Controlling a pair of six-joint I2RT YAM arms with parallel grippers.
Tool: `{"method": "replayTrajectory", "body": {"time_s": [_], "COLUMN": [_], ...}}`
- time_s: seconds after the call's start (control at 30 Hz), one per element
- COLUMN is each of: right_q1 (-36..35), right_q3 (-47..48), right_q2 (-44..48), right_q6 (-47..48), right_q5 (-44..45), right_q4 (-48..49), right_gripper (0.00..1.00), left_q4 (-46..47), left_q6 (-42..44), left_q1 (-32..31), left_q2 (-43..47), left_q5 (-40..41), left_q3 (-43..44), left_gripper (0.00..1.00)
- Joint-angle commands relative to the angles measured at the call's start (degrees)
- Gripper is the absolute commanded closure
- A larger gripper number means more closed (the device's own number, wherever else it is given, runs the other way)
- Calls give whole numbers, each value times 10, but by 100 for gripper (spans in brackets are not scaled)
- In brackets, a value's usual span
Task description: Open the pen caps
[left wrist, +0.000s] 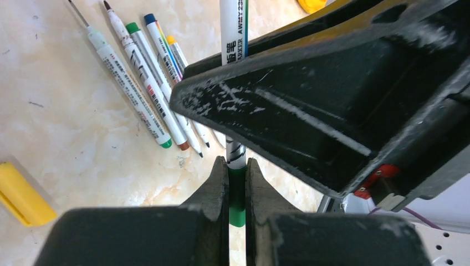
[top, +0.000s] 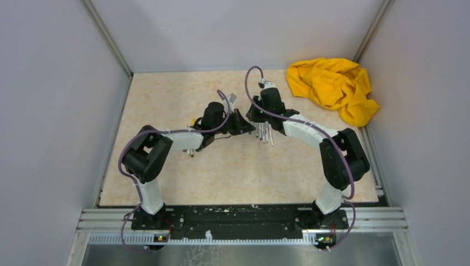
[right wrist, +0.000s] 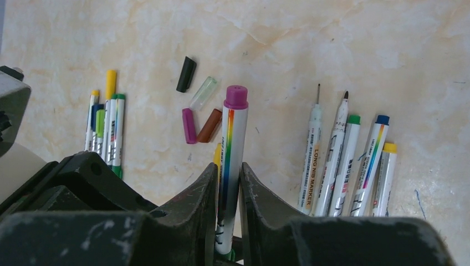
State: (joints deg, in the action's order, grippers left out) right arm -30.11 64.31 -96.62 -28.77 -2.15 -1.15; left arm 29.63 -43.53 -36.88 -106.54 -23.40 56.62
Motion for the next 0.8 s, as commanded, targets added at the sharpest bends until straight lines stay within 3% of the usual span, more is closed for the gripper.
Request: {"method": "replayTrajectory", "body": {"time_s": [0.0, 0.07, 0.17, 0.43, 0.77], "right_q1": [-19, -19, -19, -18, 32], "right_q3": [12, 12, 15, 34, 161], "right_q2": [-3, -1, 2, 10, -11], "right_q6": [-10, -10, -10, 2, 32], "right_q5": [-28, -26, -18, 17, 61], "right_q4": [29, 29, 26, 27, 64], "right_gripper": [81, 85, 100, 100, 100], "left_q4": [53, 50, 44, 3, -65], "left_q6": [1, 4, 8, 33, 69], "left_q1": [-4, -3, -3, -4, -10], "left_q2": [24, 24, 24, 35, 39], "left_q5": [-10, -11, -7, 19, 89], "left_q3": [4, 1, -6, -34, -100], "left_gripper": [100, 100, 100, 100, 100]}}
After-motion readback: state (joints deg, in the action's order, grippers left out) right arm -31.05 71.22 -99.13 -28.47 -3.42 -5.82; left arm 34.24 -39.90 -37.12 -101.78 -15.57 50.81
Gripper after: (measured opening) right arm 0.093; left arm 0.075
